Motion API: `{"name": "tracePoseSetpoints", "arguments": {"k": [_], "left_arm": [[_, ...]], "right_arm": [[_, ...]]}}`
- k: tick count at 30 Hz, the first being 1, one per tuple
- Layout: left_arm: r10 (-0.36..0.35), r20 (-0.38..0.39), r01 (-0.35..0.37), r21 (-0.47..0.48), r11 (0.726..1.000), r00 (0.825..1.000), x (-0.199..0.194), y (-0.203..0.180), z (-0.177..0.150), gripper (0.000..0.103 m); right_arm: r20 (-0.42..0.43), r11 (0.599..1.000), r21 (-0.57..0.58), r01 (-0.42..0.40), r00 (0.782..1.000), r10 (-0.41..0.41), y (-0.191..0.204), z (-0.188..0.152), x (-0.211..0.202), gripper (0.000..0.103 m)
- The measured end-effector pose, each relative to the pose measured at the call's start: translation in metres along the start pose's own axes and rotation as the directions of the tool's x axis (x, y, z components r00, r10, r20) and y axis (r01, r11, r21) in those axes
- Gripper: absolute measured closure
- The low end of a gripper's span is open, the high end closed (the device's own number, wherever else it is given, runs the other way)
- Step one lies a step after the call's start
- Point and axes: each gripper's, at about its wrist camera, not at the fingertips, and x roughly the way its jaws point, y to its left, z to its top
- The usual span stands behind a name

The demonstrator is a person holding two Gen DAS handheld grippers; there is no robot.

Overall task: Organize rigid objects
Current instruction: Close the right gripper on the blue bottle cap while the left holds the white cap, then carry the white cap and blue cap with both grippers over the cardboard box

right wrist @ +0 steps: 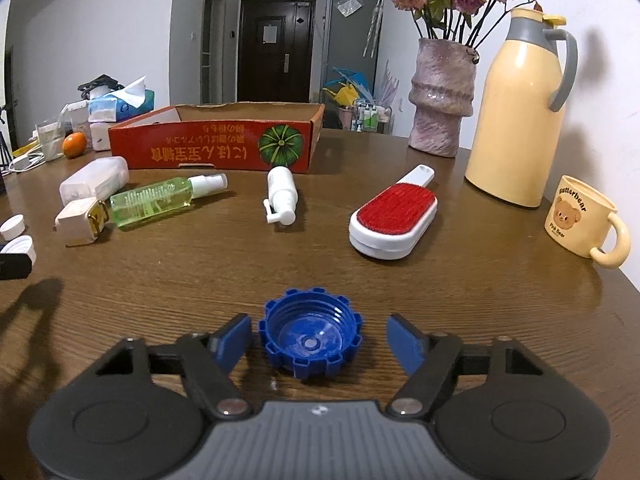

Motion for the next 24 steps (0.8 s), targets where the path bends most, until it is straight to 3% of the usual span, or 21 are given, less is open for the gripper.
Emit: {"name": "tracePoseSetpoints", "arguments": {"k": [4,24], "left_arm": [[-0.002,0.0,0.002,0.001,1.0,1.0,0.001,-0.001,0.001,0.062],[-0.024,0.034,0.023,0.013,1.0,0.999,-0.002,-0.006,0.011,0.062]], "right_arm": [[-0.001,1.0,0.009,-0.019,1.0,0.019,-0.001,0.0,0.001,0.05],[0.054,0.997,-0.022,-0.076,0.996,0.077,0.019,0.017,-0.012,0.05]]}}
